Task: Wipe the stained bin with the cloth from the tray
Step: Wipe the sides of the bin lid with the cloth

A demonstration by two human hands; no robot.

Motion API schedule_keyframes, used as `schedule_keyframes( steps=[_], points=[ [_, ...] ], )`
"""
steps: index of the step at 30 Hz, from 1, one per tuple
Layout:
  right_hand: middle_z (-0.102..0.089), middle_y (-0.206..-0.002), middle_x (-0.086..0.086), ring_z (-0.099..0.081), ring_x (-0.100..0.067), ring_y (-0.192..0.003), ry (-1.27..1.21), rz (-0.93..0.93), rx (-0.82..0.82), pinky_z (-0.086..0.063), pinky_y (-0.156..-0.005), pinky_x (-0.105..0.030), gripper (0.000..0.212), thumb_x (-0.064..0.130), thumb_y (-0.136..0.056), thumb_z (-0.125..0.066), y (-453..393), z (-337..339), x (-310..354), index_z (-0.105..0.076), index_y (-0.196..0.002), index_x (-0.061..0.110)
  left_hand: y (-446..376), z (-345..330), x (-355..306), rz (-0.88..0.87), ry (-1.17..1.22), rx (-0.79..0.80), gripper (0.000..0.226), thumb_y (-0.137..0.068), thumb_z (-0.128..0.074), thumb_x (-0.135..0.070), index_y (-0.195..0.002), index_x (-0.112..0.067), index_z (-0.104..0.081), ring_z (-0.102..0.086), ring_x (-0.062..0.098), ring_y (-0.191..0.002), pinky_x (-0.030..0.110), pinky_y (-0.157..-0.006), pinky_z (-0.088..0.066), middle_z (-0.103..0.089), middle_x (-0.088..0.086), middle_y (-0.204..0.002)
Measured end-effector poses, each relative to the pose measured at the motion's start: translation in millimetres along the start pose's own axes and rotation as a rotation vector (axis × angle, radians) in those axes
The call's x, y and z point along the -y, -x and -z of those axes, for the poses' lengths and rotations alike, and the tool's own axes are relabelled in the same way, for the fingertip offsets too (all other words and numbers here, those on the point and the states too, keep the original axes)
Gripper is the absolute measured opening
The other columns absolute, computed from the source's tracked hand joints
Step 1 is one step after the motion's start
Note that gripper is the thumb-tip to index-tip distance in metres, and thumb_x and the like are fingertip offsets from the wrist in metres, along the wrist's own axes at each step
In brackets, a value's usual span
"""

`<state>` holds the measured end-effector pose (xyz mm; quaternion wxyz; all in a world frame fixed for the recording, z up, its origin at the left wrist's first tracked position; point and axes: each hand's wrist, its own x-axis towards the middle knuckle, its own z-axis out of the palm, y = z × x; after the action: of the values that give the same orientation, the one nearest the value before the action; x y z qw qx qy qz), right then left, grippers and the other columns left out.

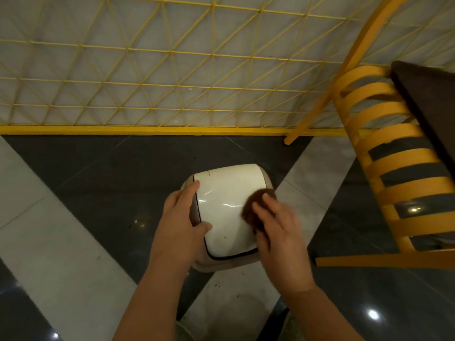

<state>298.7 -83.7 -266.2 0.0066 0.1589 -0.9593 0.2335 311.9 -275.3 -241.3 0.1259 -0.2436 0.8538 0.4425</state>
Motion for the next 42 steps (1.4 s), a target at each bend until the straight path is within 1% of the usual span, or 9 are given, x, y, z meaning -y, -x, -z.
schedule_keyframes(
  steps=[4,8,15,18,23,29,34,39,42],
  points=[
    [-0.057,-0.134,-0.003,-0.057,-0.029,-0.121,0.116,0.228,0.147,-0.052,-0.092,-0.046,0.062,0.012,-0.064,-0.083,21.3,-4.5,3.8,-0.063,-0.122,0.021,1.7,1.6,-0.9,-0.005,-0.021,0.000,0.090,-0.082,-0.074,-0.015,-0.149,-0.043,-0.022,-0.036,0.023,-0.137,0.046,-0.111,-0.035,-0.021,-0.006,-0.154],
    [-0.046,-0.144,-0.002,-0.041,-0.021,-0.133,-0.048,-0.097,-0.051,-0.035,-0.110,-0.036,0.050,0.011,-0.085,-0.066,-9.6,4.9,-10.4,-0.055,-0.133,0.020,5.6,-1.0,-3.0,-0.035,0.009,0.024,0.091,-0.080,-0.077,-0.020,-0.149,-0.043,-0.023,-0.039,0.021,-0.135,0.044,-0.111,-0.039,-0.022,-0.007,-0.153],
    [-0.039,-0.150,0.003,-0.032,-0.015,-0.138,-0.116,-0.347,-0.144,-0.022,-0.109,-0.024,0.045,0.018,-0.095,-0.055,-39.7,10.2,-9.8,-0.048,-0.140,0.020,18.3,1.8,-12.8,-0.153,-0.211,-0.019,0.079,-0.079,-0.075,-0.038,-0.146,-0.039,-0.034,-0.019,0.014,-0.142,0.037,-0.111,-0.032,-0.016,-0.012,-0.156],
    [-0.035,-0.151,0.006,-0.028,-0.011,-0.139,-0.154,-0.258,-0.081,-0.019,-0.111,-0.024,0.046,0.022,-0.094,-0.055,-25.2,0.1,2.9,-0.047,-0.139,0.024,15.6,-5.5,-17.6,-0.176,-0.214,-0.008,0.088,-0.084,-0.069,-0.042,-0.152,-0.043,-0.013,-0.014,0.015,-0.146,0.039,-0.117,-0.022,-0.010,-0.012,-0.161],
    [-0.036,-0.148,0.010,-0.029,-0.006,-0.135,-0.269,-0.167,-0.072,-0.020,-0.110,-0.020,0.048,0.026,-0.090,-0.053,15.3,-7.4,10.4,-0.048,-0.137,0.029,10.7,-18.8,-24.2,-0.144,-0.467,-0.081,0.073,-0.092,-0.041,-0.060,-0.153,-0.038,-0.008,-0.012,0.016,-0.150,0.052,-0.118,0.007,-0.019,-0.007,-0.162],
    [-0.029,-0.141,0.025,-0.022,0.007,-0.131,-0.344,-0.292,-0.147,-0.021,-0.113,-0.020,0.044,0.022,-0.093,-0.057,14.8,-9.1,-2.3,-0.049,-0.135,0.034,7.1,-26.5,-30.2,-0.031,-0.546,-0.101,0.065,-0.092,-0.029,-0.066,-0.150,-0.038,-0.021,-0.014,0.018,-0.150,0.059,-0.112,0.015,-0.035,-0.007,-0.155],
    [-0.041,-0.146,0.009,-0.027,-0.001,-0.133,-0.314,-0.131,-0.105,-0.017,-0.110,-0.017,0.046,0.019,-0.090,-0.060,2.1,-12.9,11.2,-0.052,-0.135,0.029,2.2,-30.7,-35.7,0.029,-0.613,-0.146,0.061,-0.092,-0.036,-0.061,-0.148,-0.039,-0.027,-0.014,0.019,-0.150,0.061,-0.112,0.016,-0.040,-0.007,-0.153],
    [-0.040,-0.146,0.012,-0.035,-0.004,-0.133,-0.475,-0.540,-0.150,-0.032,-0.115,-0.034,0.043,0.022,-0.094,-0.056,19.9,-18.3,-27.4,-0.050,-0.136,0.031,1.5,-31.7,-35.9,0.066,-0.636,-0.132,0.061,-0.090,-0.035,-0.064,-0.146,-0.041,-0.028,-0.011,0.018,-0.150,0.059,-0.111,0.019,-0.043,-0.007,-0.150],
    [-0.041,-0.145,0.013,-0.035,-0.003,-0.133,-0.447,-0.522,-0.139,-0.033,-0.114,-0.032,0.046,0.018,-0.092,-0.061,45.6,-24.2,-18.8,-0.050,-0.133,0.032,1.3,-33.7,-34.2,0.052,-0.655,-0.131,0.066,-0.087,-0.030,-0.068,-0.148,-0.041,-0.024,-0.011,0.017,-0.150,0.060,-0.112,0.019,-0.041,-0.008,-0.152]
  ],
)
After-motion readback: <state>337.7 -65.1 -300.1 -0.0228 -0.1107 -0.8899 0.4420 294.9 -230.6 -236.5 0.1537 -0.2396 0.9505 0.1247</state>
